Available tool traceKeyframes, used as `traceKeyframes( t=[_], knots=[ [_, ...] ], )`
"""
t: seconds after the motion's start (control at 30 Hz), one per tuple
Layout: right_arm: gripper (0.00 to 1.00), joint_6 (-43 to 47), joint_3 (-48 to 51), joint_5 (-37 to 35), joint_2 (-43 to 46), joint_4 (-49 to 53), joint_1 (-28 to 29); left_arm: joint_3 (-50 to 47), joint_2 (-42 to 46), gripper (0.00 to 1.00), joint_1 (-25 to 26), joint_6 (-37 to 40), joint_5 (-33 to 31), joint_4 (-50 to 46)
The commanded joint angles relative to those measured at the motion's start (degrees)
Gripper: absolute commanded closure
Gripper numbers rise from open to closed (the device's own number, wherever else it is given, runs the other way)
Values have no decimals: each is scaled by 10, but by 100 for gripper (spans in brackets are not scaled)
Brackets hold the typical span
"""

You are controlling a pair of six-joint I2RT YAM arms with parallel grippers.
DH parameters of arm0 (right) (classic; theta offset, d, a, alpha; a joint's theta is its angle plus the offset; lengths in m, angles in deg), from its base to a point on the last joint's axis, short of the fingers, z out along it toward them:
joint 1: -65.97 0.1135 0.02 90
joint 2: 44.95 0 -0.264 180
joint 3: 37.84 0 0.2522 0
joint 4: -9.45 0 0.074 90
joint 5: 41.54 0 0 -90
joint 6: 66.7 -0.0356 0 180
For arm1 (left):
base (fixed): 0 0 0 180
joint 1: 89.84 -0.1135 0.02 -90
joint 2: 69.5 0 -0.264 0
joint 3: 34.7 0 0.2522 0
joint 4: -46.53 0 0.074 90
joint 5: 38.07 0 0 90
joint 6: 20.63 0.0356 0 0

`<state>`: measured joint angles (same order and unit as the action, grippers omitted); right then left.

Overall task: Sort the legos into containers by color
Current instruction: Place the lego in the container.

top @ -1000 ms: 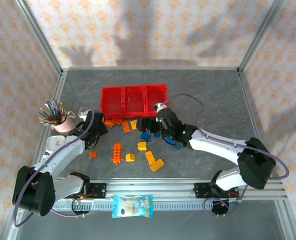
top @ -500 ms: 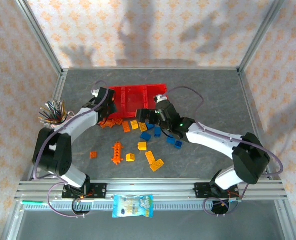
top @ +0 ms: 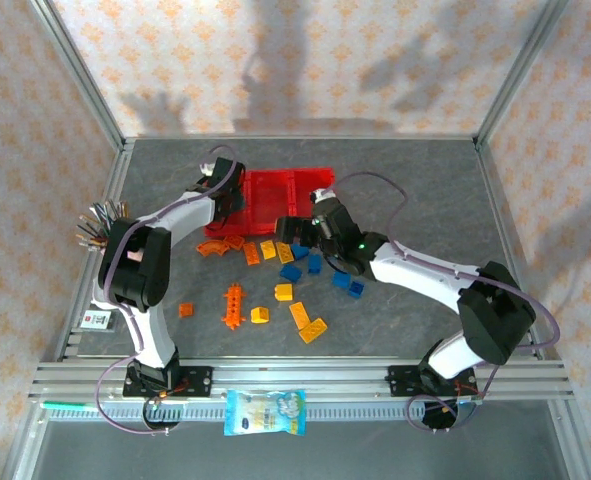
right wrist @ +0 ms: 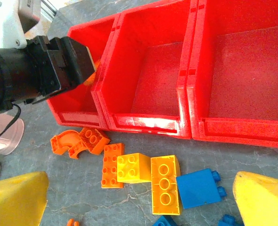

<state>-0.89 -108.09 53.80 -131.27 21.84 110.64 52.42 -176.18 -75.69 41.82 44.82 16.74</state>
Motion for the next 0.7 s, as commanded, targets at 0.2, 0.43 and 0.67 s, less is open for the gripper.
traceKeyframes(
  t=[0.2,0.43,0.67],
  knots=[
    [0,16,-36,-3,3,21,-3,2,46,50,-4,13,18,-21],
    [0,14,-22,18,9,36,0,-87,163,45,-4,7,12,-27],
    [0,-3,-1,10,12,33,29,-212,280,38,-4,-27,-8,-35]
  ],
)
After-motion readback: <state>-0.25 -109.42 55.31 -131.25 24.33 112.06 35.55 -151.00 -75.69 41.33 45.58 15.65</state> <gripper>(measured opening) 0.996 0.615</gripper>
